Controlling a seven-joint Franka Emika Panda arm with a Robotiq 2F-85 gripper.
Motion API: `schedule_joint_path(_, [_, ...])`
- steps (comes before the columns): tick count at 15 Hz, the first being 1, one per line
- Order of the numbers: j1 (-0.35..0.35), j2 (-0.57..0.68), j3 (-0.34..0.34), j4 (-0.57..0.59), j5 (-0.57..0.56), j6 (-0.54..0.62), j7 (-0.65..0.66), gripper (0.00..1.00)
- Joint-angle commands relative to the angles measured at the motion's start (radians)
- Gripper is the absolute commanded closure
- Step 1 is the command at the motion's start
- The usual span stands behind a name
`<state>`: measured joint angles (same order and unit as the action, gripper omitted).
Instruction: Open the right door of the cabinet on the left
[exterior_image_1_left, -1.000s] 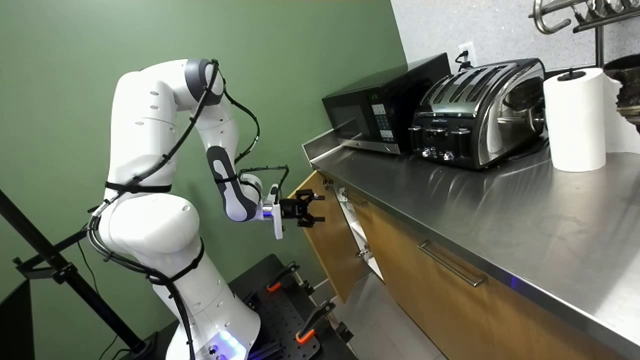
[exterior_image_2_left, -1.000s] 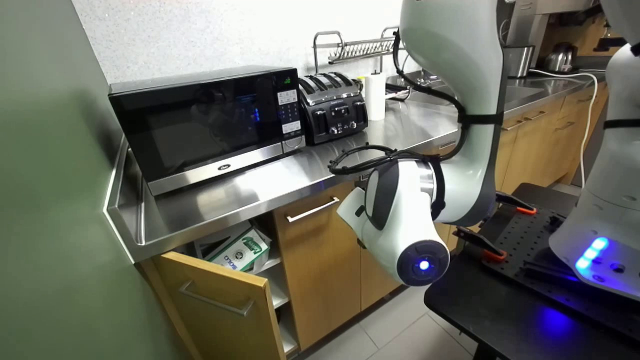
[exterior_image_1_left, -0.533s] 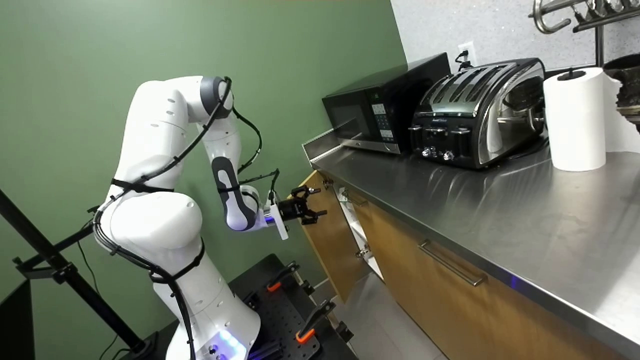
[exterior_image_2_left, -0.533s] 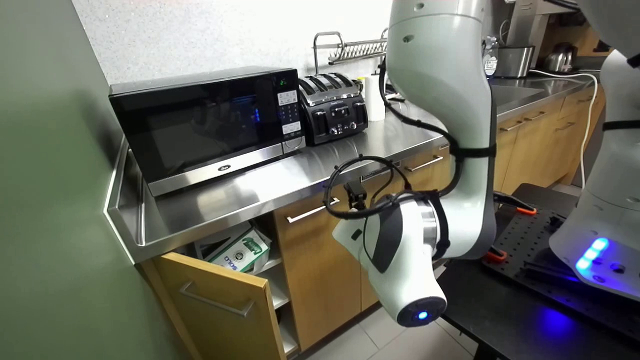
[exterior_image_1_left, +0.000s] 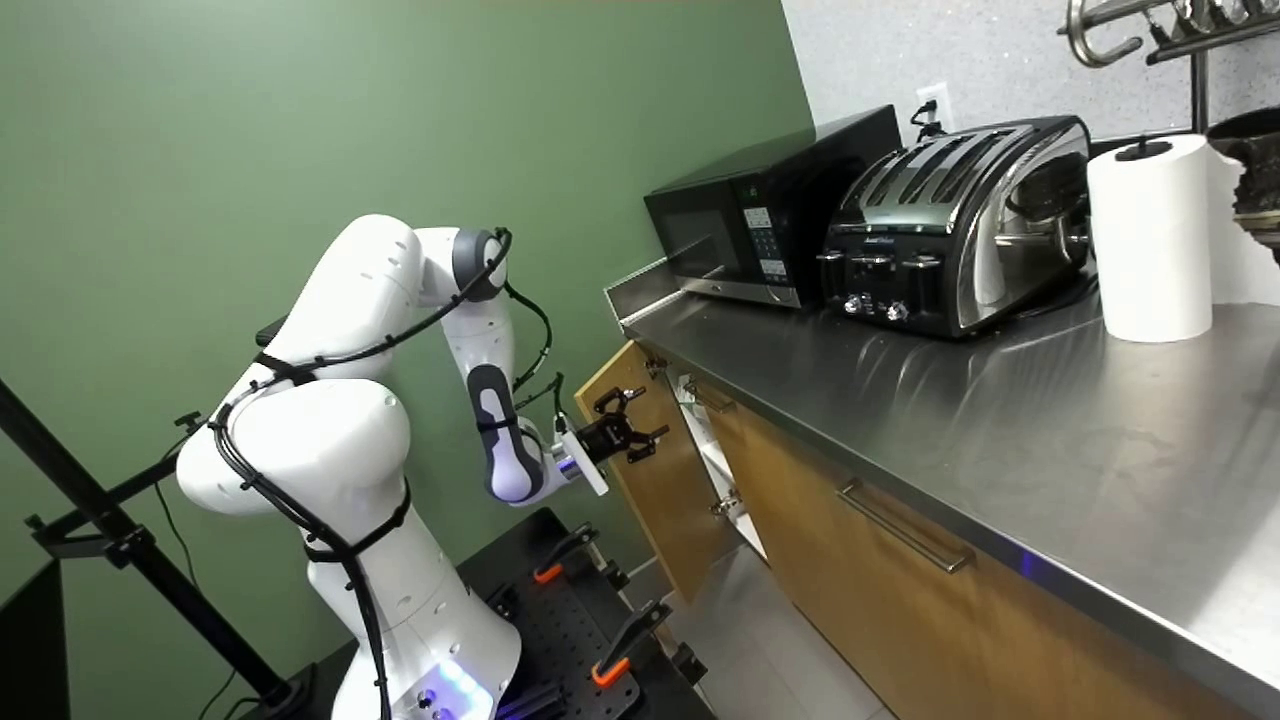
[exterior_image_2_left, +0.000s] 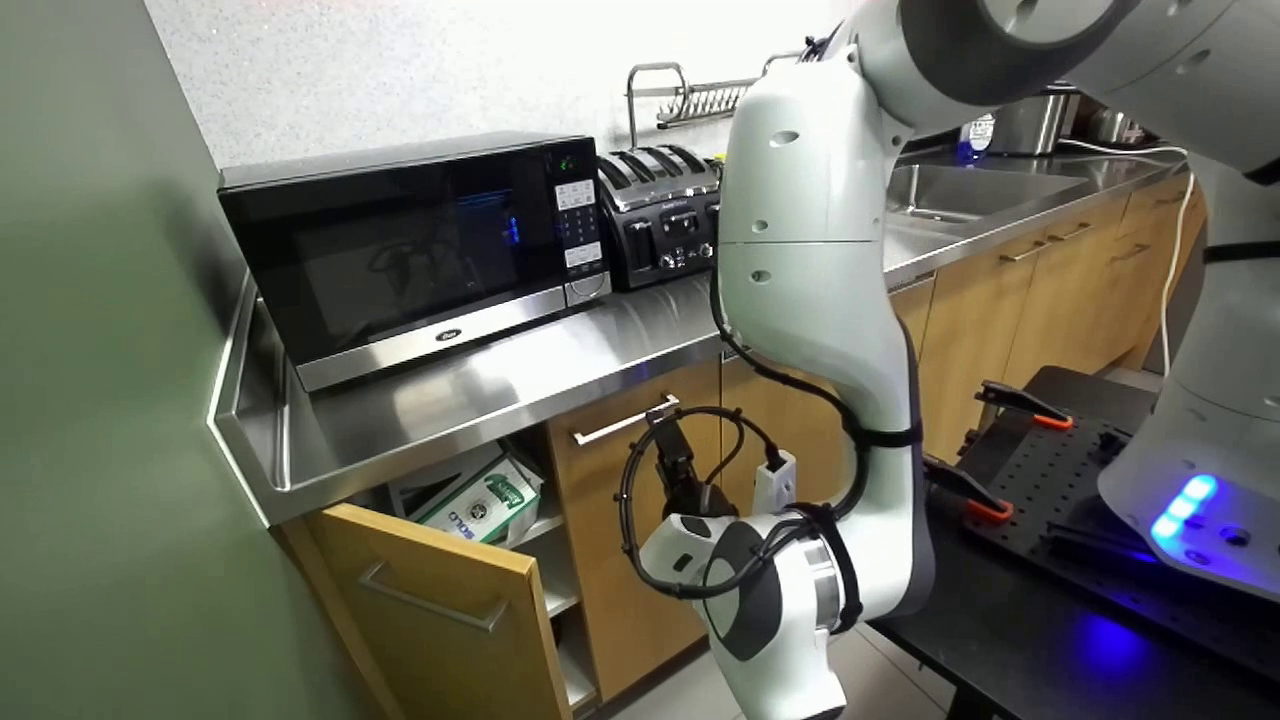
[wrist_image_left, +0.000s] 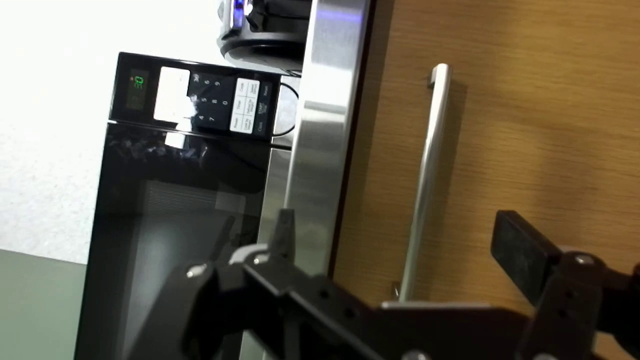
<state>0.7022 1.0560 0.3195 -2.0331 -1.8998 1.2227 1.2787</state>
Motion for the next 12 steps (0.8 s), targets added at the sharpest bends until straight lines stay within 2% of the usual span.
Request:
schedule_joint_path(1, [-0.034,0.024,0.018,0.02,-0.034,-0.019,-0.007,0.0])
schedule_joint_path(5, [-0.058,0.043,0.016,0.053,-0.046,-0.017,-0.007,0.0])
schedule_joint_path(12, [-0.143,0.082,0.031,0.199,0.033,0.016,-0.045,0.0])
